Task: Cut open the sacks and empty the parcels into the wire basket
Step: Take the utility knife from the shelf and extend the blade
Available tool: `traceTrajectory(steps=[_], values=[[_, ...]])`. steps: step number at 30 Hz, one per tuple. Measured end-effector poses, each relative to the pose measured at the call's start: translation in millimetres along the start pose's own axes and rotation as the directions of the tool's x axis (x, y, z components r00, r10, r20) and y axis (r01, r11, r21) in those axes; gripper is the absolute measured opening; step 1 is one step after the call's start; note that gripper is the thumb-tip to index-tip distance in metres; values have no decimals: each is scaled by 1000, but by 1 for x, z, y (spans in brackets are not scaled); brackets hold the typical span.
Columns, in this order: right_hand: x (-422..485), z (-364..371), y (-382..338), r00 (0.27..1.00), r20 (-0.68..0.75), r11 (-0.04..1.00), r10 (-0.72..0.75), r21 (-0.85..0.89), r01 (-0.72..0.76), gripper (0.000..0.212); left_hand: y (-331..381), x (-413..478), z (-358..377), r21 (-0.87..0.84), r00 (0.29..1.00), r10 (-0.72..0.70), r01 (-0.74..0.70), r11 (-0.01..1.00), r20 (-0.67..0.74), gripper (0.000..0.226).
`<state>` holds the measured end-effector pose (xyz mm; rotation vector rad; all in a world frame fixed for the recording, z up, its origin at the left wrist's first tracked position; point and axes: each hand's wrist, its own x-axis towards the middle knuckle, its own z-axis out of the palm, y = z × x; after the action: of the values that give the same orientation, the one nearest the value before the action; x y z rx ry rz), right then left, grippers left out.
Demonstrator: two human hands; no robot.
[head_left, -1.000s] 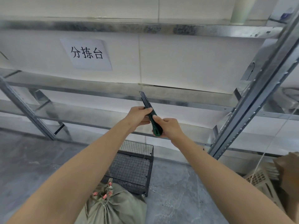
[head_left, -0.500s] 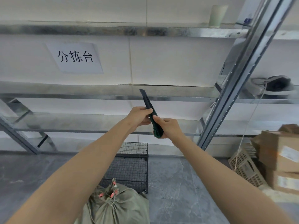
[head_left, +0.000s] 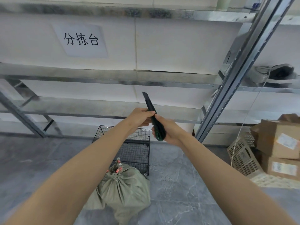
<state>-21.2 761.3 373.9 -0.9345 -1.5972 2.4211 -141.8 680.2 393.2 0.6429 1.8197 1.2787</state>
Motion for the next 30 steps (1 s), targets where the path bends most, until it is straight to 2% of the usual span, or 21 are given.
traceTrajectory(steps=[5,12,18,23,26,30], values=[[-8,2,29,1000,-18,1000,12,4,-12,30,-26,-23,11,-46,998,-48,45,998,-50,16],[-21,6,67,992,68,994,104,10,-105,24,-63,-59,21,-117,981,-143,129,985,-129,12],[-23,24,95,987,88,991,133,-34,-130,27,-93,-75,7,-95,969,-192,179,979,-154,15],[-19,44,117,983,86,987,163,-24,-162,27,-119,-83,-14,-141,959,-231,209,968,-163,16],[-14,57,132,982,39,983,184,-31,-183,29,-136,-86,-40,-137,949,-263,241,961,-176,25],[-9,76,157,971,-93,976,220,24,-218,28,-166,-92,-83,-22,942,-275,276,961,-193,15]])
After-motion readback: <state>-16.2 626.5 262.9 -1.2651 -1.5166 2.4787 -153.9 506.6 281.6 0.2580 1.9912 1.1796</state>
